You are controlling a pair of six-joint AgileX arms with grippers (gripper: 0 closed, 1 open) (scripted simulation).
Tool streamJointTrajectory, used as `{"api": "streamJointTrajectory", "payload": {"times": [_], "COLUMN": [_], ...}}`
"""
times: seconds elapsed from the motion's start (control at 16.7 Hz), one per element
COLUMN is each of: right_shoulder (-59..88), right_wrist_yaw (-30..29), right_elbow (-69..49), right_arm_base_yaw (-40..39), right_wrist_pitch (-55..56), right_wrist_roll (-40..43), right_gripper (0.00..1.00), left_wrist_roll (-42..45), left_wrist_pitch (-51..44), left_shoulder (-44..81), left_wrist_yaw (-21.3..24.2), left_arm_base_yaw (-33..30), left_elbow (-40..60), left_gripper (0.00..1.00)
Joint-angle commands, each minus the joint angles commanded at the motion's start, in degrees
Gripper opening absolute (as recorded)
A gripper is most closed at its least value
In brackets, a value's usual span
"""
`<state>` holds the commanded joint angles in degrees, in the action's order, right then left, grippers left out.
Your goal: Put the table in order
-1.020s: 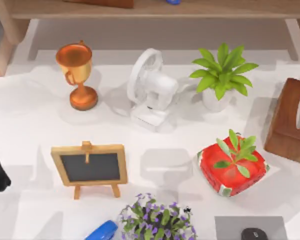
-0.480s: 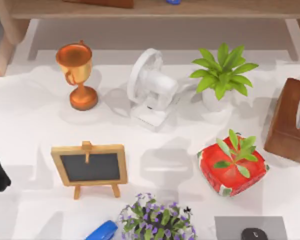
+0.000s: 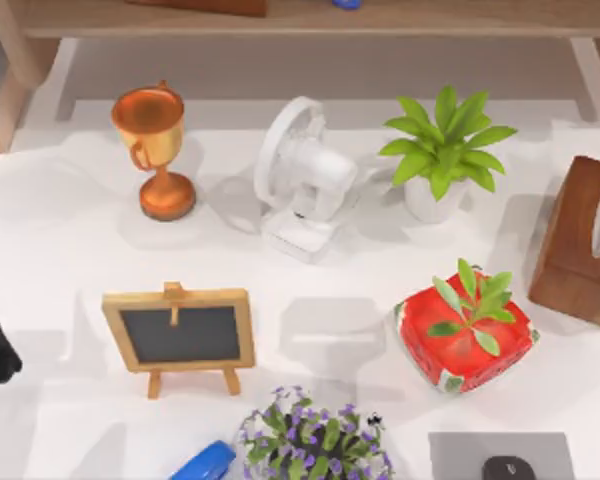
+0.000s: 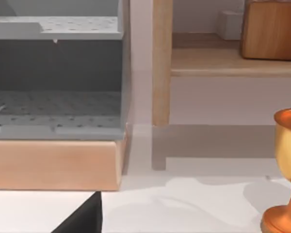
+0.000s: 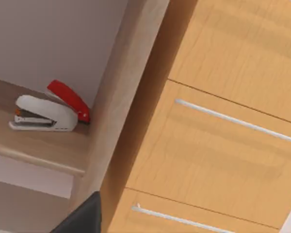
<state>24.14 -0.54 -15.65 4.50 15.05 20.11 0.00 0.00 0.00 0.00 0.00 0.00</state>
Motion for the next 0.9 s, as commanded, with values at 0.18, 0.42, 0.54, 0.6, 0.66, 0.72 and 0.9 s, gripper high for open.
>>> {"api": "streamJointTrajectory", "payload": {"times": [0.18,0.42,0.54,0.6,0.66,0.72,0.9], "right_shoulder": [-13.50,-23.03,-24.14,-24.14,-24.14,-24.14,-24.14], "right_wrist_yaw": [0.26,0.50,0.54,0.54,0.54,0.54,0.54], "right_elbow": [8.11,14.81,15.65,15.65,15.65,15.65,15.65], "right_arm_base_yaw": [-2.32,-4.25,-4.50,-4.50,-4.50,-4.50,-4.50], "right_wrist_pitch": [-7.81,-14.24,-15.05,-15.05,-15.05,-15.05,-15.05], "right_wrist_roll": [-10.56,-19.07,-20.11,-20.11,-20.11,-20.11,-20.11], "right_gripper": [1.00,1.00,1.00,1.00,1.00,1.00,1.00], "left_wrist_roll": [0.00,0.00,0.00,0.00,0.00,0.00,0.03], "left_wrist_pitch": [0.00,0.00,0.00,0.00,0.00,0.00,-0.04], "left_shoulder": [0.00,0.00,0.00,0.00,0.00,0.00,0.56], "left_wrist_yaw": [0.00,0.00,0.00,0.00,0.00,0.00,-0.23], "left_arm_base_yaw": [0.00,0.00,0.00,0.00,0.00,0.00,-0.14], "left_elbow": [0.00,0.00,0.00,0.00,0.00,0.00,0.57], "left_gripper": [1.00,1.00,1.00,1.00,1.00,1.00,1.00]}}
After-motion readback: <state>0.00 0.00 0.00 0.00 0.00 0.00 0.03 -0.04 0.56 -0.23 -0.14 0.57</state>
